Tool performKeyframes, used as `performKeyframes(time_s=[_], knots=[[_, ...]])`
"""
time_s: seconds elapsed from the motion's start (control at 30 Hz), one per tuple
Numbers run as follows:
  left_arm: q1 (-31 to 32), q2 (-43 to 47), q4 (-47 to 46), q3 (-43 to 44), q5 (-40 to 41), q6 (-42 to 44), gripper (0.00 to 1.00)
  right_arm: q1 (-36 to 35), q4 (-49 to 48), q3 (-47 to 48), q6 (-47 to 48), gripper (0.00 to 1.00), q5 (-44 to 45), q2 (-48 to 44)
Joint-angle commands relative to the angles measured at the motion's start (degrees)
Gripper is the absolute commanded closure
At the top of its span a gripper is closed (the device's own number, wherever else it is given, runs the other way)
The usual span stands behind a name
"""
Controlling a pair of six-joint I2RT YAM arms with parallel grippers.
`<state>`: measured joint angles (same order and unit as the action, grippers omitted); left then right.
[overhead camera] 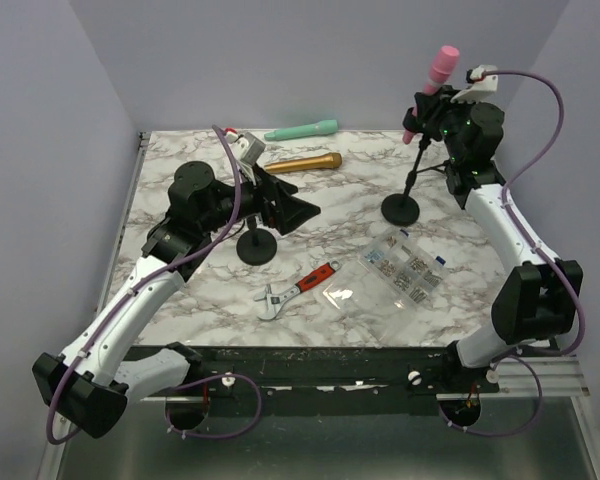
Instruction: Remove the microphone from the stand
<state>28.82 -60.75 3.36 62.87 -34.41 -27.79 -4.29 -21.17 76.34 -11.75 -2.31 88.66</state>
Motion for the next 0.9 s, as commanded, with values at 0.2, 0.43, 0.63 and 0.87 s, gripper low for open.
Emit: performKeyframes(time_s=[0.2, 0.43, 0.63, 0.87], knots=[[3.86, -7.64, -2.18, 9.70, 2.77, -1.39, 0.01, -4.23, 1.77, 5.38, -1.41, 0.77, 0.03, 3.14], [7.25, -15.40, -0.11, 19.04, 11.20, 1.11, 0.01, -4.23, 9.59, 6.86, -0.04, 0.12, -2.13, 0.97], [9.80, -22.86, -1.53, 28.24, 20.18, 2.54, 0.01, -4.23, 14.25, 4.40, 0.28, 0.00, -1.55, -5.28], [13.26, -34.63, -0.33, 42.96, 28.15, 10.06, 0.01, -4.01, 16.69, -3.38, -0.18, 0.00, 1.33, -14.98]])
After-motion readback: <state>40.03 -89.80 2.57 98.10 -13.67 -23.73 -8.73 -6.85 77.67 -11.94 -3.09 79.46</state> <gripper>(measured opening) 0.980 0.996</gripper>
